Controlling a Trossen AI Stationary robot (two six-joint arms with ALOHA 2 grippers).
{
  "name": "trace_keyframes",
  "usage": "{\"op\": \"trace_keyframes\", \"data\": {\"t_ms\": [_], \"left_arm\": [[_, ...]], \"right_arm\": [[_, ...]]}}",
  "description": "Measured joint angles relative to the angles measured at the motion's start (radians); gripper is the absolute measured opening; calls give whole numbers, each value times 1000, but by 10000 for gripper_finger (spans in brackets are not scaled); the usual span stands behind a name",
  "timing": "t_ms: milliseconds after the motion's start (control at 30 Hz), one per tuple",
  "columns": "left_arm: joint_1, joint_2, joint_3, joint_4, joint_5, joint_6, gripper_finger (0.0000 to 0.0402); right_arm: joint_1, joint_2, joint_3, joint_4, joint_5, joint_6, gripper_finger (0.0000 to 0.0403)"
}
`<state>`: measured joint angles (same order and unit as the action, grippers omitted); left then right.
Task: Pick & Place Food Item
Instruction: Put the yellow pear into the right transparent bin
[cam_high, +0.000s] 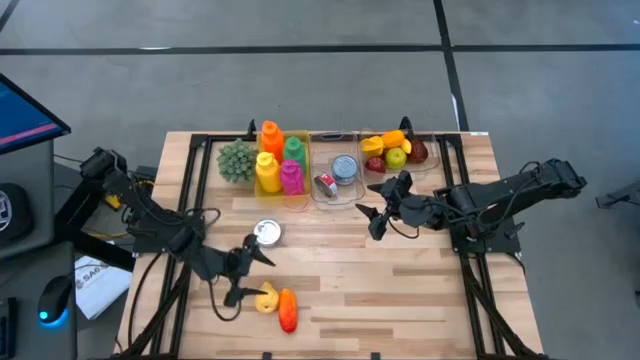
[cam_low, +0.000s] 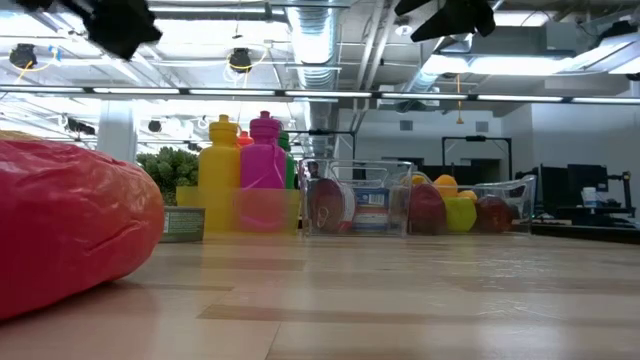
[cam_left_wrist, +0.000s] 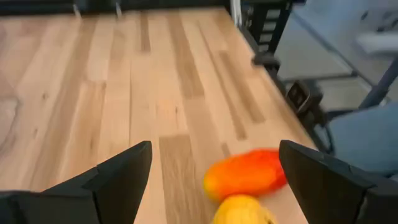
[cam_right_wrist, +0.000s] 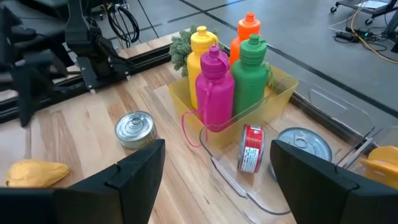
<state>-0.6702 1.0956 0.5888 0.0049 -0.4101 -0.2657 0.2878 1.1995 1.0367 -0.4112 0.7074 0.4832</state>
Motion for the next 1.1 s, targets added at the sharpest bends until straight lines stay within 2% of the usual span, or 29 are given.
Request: {"op": "trace_keyframes", "data": {"t_ms": [467,867,1100], "left_arm": [[-103,336,0,95,-9,-198,341],[-114,511,6,140,26,-347,342],[-113,510,4,156,34,-346,342]], "right_arm": [[0,0,0,3,0,34,286],[0,52,3,25,0,41,286],[-5,155,-2,57,-3,-16,286]]}}
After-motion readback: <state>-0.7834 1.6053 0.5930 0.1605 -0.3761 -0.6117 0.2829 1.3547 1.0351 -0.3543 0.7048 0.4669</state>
